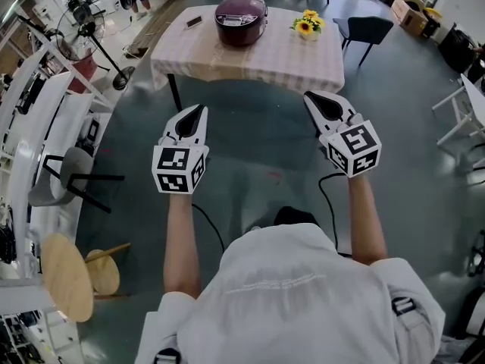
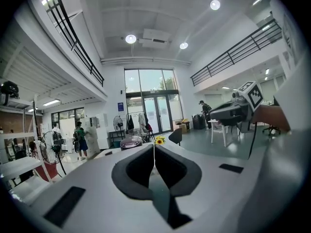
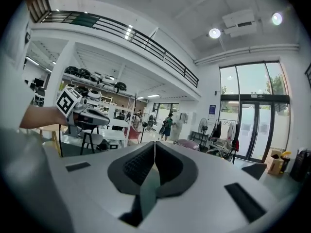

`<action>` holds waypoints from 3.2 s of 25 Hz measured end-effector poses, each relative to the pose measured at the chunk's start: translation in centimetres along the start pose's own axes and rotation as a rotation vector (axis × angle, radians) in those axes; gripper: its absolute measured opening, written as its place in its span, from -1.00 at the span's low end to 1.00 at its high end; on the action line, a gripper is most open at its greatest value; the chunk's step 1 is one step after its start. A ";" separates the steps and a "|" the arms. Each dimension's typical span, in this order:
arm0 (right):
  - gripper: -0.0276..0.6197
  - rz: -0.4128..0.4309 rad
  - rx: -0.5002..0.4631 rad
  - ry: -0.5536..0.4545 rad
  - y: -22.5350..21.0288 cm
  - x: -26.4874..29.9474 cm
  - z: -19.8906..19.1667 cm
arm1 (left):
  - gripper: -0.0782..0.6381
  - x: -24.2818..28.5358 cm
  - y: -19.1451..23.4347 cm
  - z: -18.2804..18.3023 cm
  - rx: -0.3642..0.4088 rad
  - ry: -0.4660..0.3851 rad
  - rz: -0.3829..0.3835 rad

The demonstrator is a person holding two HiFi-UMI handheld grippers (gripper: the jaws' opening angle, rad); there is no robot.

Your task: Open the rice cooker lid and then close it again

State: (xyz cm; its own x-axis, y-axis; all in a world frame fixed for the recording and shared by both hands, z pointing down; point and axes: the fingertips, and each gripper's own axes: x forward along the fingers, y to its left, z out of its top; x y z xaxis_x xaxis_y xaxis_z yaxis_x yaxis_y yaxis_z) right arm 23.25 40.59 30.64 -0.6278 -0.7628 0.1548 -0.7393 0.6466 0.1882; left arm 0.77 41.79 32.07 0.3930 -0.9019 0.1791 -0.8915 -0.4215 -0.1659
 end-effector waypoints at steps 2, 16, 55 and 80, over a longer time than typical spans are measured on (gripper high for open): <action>-0.83 -0.013 0.001 0.017 0.3 -0.4 -0.3 | -0.73 -0.3 0.3 -0.3 0.003 0.006 0.003; -0.43 0.003 0.062 0.007 1.0 1.8 -0.6 | -0.34 -0.5 2.9 -2.3 -0.016 0.028 0.048; -0.43 0.096 0.149 0.068 -21.0 33.4 -3.9 | -0.34 30.5 17.8 -1.4 -0.011 0.167 0.042; -0.38 0.033 0.235 0.167 -22.7 45.4 -4.2 | -0.31 43.0 27.9 -5.5 -0.079 0.151 -0.139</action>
State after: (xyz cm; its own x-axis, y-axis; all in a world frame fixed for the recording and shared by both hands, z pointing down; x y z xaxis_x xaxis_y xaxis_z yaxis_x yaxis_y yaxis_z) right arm 12.56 -8.79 37.43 -0.6179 -0.7189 0.3184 -0.7677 0.6391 -0.0466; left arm -8.42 -8.27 40.49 0.4804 -0.8089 0.3391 -0.8483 -0.5267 -0.0545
